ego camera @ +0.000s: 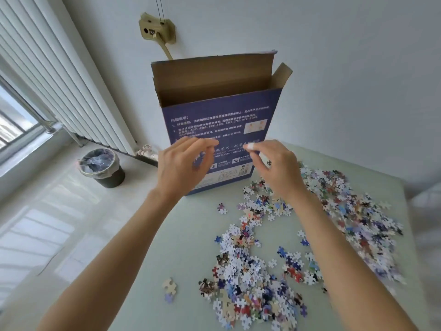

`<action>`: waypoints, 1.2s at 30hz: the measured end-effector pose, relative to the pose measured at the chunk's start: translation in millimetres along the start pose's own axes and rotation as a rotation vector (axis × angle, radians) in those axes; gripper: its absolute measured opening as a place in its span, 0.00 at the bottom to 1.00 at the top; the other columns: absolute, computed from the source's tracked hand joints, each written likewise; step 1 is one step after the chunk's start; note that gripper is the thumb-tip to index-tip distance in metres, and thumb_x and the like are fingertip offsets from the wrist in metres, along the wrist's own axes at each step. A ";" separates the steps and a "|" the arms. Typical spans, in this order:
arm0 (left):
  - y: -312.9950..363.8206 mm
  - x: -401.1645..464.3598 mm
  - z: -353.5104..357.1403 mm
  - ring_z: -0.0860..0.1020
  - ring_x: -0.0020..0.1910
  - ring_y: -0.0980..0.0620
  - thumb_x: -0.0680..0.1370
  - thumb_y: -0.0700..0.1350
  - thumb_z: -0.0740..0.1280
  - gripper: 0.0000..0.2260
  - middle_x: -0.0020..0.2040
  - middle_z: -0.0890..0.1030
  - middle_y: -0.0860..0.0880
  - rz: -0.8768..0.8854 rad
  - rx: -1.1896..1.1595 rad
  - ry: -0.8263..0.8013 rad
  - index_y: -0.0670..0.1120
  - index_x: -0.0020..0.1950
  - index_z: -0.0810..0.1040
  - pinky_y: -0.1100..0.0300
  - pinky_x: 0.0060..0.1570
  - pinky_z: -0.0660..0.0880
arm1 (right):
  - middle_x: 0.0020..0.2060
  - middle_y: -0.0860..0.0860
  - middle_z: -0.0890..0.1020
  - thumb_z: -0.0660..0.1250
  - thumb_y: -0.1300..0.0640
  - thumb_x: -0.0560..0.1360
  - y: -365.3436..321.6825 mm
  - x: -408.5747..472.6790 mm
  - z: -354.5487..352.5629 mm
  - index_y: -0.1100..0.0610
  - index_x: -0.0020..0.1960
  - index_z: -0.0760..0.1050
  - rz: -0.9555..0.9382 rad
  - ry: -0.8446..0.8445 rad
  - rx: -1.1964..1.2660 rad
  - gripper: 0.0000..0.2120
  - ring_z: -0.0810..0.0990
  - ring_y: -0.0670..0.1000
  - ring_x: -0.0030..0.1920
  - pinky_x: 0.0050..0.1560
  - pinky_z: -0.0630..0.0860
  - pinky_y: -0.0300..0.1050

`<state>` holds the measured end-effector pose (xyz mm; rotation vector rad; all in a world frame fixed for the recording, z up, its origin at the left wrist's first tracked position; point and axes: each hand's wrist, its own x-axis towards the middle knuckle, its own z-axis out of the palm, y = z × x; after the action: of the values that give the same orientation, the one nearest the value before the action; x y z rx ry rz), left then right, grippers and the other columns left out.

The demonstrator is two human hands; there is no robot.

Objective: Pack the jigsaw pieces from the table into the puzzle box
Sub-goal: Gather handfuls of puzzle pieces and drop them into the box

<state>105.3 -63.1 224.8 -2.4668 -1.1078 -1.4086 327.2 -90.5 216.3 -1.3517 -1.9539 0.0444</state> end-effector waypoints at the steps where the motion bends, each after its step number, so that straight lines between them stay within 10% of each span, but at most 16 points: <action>1: 1.7 -21.4 4.3 0.79 0.38 0.55 0.76 0.43 0.66 0.06 0.41 0.83 0.51 -0.082 -0.027 -0.046 0.46 0.48 0.82 0.64 0.33 0.75 | 0.48 0.53 0.83 0.64 0.60 0.76 4.4 -25.5 8.4 0.60 0.56 0.78 0.070 -0.054 0.004 0.10 0.80 0.48 0.48 0.47 0.79 0.40; 5: 7.9 -123.0 19.8 0.79 0.43 0.53 0.74 0.45 0.67 0.09 0.48 0.82 0.52 -0.493 -0.041 -0.426 0.51 0.54 0.79 0.57 0.42 0.79 | 0.60 0.53 0.77 0.62 0.57 0.77 14.5 -133.3 37.2 0.59 0.62 0.74 0.425 -0.393 -0.021 0.15 0.72 0.50 0.62 0.66 0.67 0.45; 13: 28.1 -260.8 15.2 0.62 0.65 0.39 0.71 0.60 0.69 0.38 0.68 0.61 0.41 -0.993 0.224 -1.248 0.53 0.75 0.55 0.50 0.61 0.67 | 0.68 0.57 0.64 0.66 0.44 0.73 27.6 -287.3 38.9 0.52 0.68 0.64 1.033 -0.690 -0.215 0.27 0.62 0.60 0.67 0.62 0.70 0.59; 18: 52.2 -290.0 7.5 0.64 0.61 0.39 0.69 0.60 0.71 0.41 0.64 0.61 0.40 -1.050 0.204 -1.201 0.48 0.74 0.55 0.50 0.62 0.65 | 0.68 0.60 0.57 0.67 0.40 0.71 6.2 -323.0 36.3 0.54 0.72 0.59 1.259 -0.638 -0.205 0.35 0.58 0.64 0.68 0.57 0.72 0.56; 36: 103.6 -281.7 54.9 0.67 0.60 0.46 0.66 0.47 0.76 0.34 0.64 0.66 0.44 -0.905 -0.115 -1.075 0.49 0.69 0.65 0.55 0.61 0.66 | 0.65 0.58 0.65 0.74 0.46 0.66 -39.2 -298.6 87.3 0.57 0.68 0.59 0.980 -0.684 -0.157 0.39 0.68 0.55 0.63 0.57 0.72 0.48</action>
<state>122.1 -269.7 0.9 -2.9430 -2.5872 0.0405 293.8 -320.0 5.2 -2.5144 -1.5767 0.9332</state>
